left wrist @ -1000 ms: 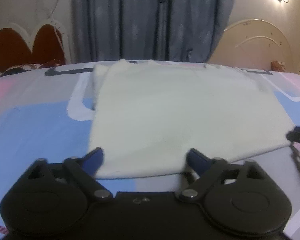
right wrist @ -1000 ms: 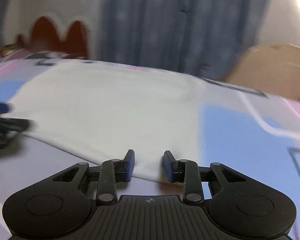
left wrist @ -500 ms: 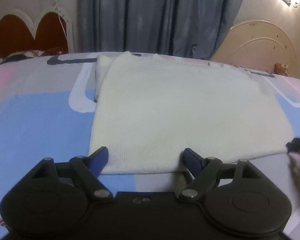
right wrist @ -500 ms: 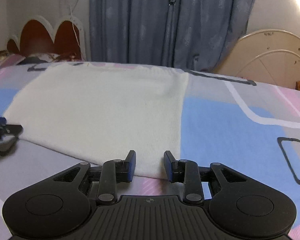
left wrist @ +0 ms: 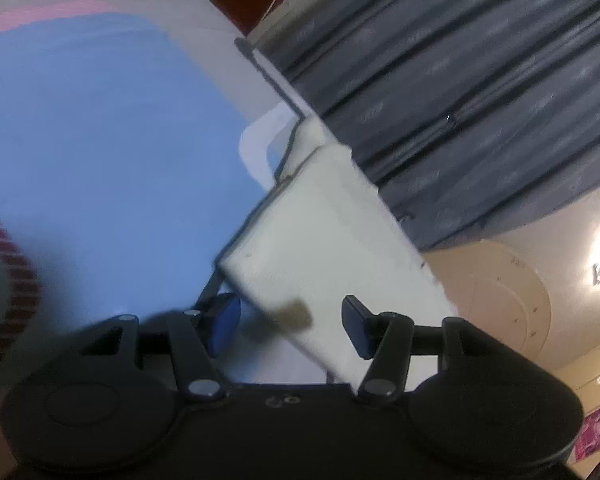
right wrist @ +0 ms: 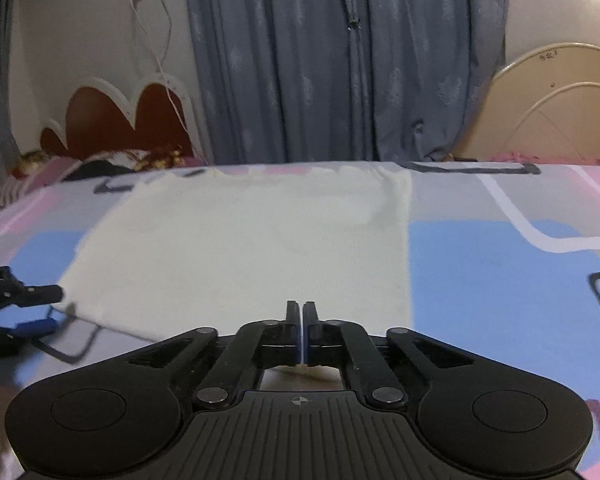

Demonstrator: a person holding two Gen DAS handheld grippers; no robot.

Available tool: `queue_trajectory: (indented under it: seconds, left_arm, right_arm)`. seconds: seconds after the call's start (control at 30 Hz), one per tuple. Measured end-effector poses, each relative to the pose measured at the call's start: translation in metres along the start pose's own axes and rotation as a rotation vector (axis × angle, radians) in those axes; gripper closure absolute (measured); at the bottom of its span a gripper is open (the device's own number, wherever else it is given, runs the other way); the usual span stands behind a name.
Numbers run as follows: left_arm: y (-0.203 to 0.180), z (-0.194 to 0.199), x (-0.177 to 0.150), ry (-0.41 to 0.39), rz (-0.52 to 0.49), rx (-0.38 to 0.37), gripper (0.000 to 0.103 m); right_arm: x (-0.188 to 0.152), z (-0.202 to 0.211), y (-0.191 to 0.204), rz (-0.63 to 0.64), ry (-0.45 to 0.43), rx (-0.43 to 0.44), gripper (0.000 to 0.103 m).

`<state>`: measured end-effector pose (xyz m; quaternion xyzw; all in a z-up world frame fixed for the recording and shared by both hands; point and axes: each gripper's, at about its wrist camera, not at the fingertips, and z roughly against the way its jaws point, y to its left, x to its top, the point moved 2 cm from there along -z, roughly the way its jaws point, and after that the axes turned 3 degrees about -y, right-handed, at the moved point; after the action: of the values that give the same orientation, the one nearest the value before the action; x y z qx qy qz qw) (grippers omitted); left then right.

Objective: Fold small clothes

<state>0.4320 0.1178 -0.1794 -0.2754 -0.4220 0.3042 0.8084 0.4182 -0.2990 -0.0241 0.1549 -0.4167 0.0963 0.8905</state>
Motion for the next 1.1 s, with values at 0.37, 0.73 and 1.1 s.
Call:
queue_trajectory:
  seconds: [0.37, 0.73, 1.1]
  left_arm:
    - [-0.016, -0.035, 0.003, -0.076, 0.035, -0.052, 0.048]
    - [-0.019, -0.034, 0.008, -0.095, 0.040, -0.072, 0.096]
    - [-0.024, -0.052, 0.016, -0.050, -0.040, 0.011, 0.097]
  right_arm:
    - [0.014, -0.071, 0.026, -0.039, -0.008, 0.059, 0.103]
    - [0.039, -0.123, 0.042, -0.047, -0.089, 0.096, 0.103]
    - [0.026, -0.154, 0.040, -0.057, -0.001, 0.090, 0.103]
